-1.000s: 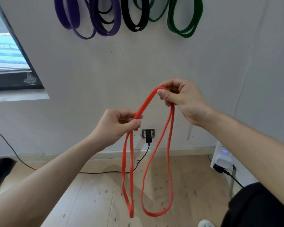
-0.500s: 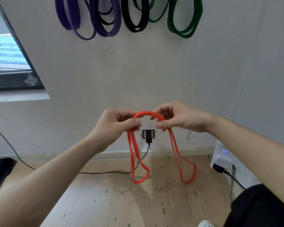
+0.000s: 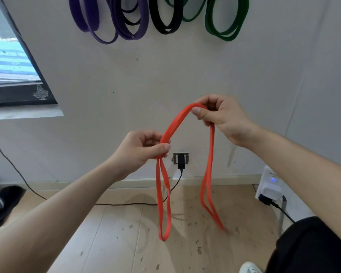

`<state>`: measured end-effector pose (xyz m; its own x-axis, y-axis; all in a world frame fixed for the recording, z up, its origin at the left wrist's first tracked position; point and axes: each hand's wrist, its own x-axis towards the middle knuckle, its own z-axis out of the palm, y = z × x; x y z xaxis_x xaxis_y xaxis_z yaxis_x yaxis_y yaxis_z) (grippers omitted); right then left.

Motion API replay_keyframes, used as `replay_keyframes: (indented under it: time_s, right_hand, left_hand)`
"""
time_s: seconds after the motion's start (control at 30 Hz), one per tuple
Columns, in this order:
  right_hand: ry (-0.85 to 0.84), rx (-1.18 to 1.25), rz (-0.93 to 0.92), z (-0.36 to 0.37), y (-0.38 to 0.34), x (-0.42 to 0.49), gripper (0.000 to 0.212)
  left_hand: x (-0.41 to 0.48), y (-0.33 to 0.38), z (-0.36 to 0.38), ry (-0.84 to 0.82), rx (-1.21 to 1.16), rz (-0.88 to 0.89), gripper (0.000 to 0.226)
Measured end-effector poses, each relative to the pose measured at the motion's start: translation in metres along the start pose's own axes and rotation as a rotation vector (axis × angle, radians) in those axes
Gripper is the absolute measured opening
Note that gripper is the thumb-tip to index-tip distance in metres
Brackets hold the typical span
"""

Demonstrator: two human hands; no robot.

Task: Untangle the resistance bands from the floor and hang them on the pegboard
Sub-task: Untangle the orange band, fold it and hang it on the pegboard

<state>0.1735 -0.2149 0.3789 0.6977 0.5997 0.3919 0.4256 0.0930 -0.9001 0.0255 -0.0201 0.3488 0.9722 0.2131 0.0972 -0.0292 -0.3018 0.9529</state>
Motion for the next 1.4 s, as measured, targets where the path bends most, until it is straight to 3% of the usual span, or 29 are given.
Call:
replay_keyframes:
  time_s: [0.1, 0.2, 0.3, 0.47, 0.6, 0.7, 0.83, 0.97, 1.07, 1.4]
  right_hand:
    - [0.000, 0.006, 0.001, -0.009, 0.003, 0.002, 0.001]
    - [-0.065, -0.003, 0.051, -0.016, 0.010, 0.002, 0.011]
    - [-0.158, -0.008, 0.143, -0.025, 0.016, 0.000, 0.020]
    - [-0.380, -0.140, 0.275, -0.026, 0.023, -0.008, 0.013]
    - [-0.528, -0.094, 0.269, 0.002, 0.011, -0.016, 0.030]
    - [-0.447, -0.049, 0.152, 0.024, -0.003, -0.020, 0.038]
    - [-0.345, -0.078, 0.043, 0.033, -0.012, -0.024, 0.022]
    - [-0.256, -0.095, 0.008, 0.029, -0.011, -0.022, 0.015]
    - [-0.181, -0.049, 0.005, 0.025, -0.009, -0.020, 0.013]
    - [-0.090, -0.087, 0.010, 0.012, -0.001, -0.015, 0.007]
  left_hand:
    - [-0.002, -0.002, -0.004, 0.039, -0.043, 0.006, 0.008]
    - [-0.004, -0.002, -0.007, 0.051, -0.087, 0.003, 0.014]
    - [-0.006, -0.001, -0.010, 0.043, -0.124, -0.003, 0.026]
    - [-0.006, 0.001, -0.011, -0.015, -0.222, -0.045, 0.019]
    - [-0.004, 0.003, -0.007, -0.049, -0.268, -0.073, 0.020]
    - [-0.003, 0.004, -0.002, -0.075, -0.232, -0.083, 0.030]
    - [-0.001, 0.004, 0.000, -0.066, -0.215, -0.104, 0.032]
    - [-0.002, -0.004, -0.002, -0.094, -0.101, -0.115, 0.039]
    - [-0.004, -0.016, -0.004, -0.132, 0.012, -0.145, 0.025]
    - [-0.002, -0.025, -0.004, -0.129, -0.002, -0.147, 0.024]
